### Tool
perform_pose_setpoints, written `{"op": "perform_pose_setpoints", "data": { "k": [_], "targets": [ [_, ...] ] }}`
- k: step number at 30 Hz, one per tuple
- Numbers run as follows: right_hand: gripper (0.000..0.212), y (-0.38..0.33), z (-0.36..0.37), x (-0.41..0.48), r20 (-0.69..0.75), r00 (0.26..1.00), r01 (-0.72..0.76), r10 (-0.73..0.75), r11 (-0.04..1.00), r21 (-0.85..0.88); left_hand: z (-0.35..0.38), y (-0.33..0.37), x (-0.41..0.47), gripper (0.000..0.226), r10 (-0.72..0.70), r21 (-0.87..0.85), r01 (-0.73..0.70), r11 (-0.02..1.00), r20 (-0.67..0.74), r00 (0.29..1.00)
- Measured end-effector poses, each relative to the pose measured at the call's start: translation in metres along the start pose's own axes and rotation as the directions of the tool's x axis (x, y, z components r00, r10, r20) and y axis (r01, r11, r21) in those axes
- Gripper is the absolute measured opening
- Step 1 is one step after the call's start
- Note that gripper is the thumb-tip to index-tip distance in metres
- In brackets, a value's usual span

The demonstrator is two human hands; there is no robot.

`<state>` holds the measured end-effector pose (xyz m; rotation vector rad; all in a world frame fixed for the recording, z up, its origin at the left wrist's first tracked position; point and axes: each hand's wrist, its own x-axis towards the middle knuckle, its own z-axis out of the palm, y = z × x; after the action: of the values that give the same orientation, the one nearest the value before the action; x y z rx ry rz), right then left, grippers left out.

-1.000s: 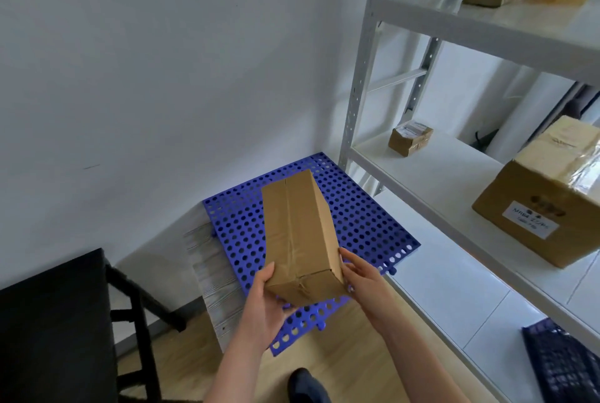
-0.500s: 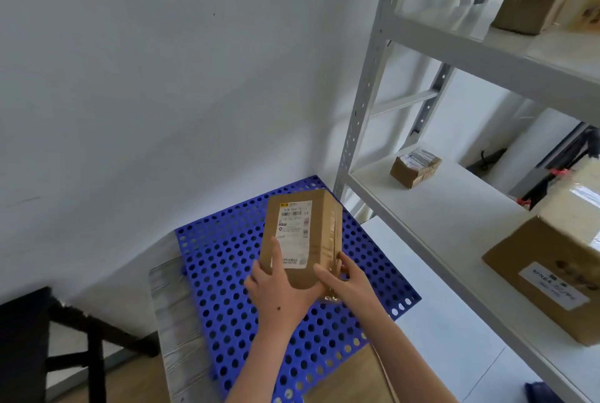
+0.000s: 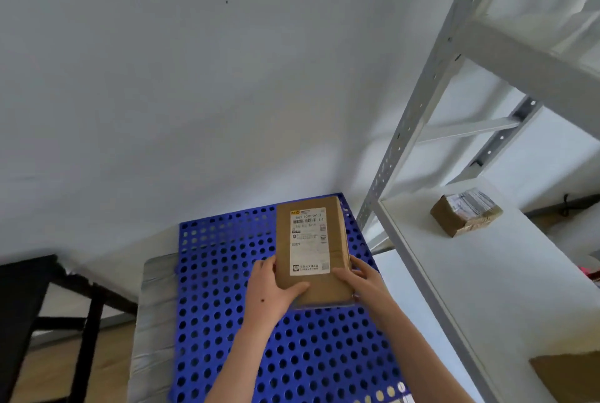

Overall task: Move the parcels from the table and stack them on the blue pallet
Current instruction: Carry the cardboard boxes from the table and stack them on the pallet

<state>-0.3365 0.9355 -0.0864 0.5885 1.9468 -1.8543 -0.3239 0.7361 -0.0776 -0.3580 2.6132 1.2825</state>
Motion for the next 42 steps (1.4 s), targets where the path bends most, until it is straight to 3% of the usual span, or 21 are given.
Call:
{"op": "perform_pose_setpoints", "data": {
  "k": [4,8,13,17,28,42],
  "targets": [
    [0.066,-0.006,-0.02,0.042,0.092,0.994,-0.055,0.055,0.998,-0.002,0.023,0.012,0.025,0.051,-0.165,-0.204,0.149,0.968,-0.064,0.984],
    [0.07,-0.013,-0.041,0.079,0.151,0.985,-0.081,0.082,0.997,-0.014,0.046,0.022,0.046,0.049,-0.251,-0.33,0.219,0.918,-0.06,0.966],
    [0.064,-0.025,-0.05,0.107,0.249,0.961,-0.121,0.12,0.993,-0.012,0.061,0.03,0.063,0.048,-0.297,-0.343,0.249,0.906,-0.095,0.95],
    [0.048,-0.025,-0.051,0.121,0.285,0.951,-0.112,0.119,0.993,-0.043,0.066,0.031,0.07,0.051,-0.285,-0.342,0.234,0.91,-0.105,0.953],
    [0.052,-0.015,-0.057,0.131,0.212,0.971,-0.087,0.113,0.988,-0.128,0.072,0.028,0.083,0.051,-0.166,-0.291,0.147,0.945,-0.041,0.985],
    [0.052,-0.014,-0.058,0.128,0.156,0.984,-0.039,0.09,0.952,-0.303,0.077,0.022,0.082,0.052,-0.153,-0.171,0.139,0.975,-0.07,0.986]
  ]
}}
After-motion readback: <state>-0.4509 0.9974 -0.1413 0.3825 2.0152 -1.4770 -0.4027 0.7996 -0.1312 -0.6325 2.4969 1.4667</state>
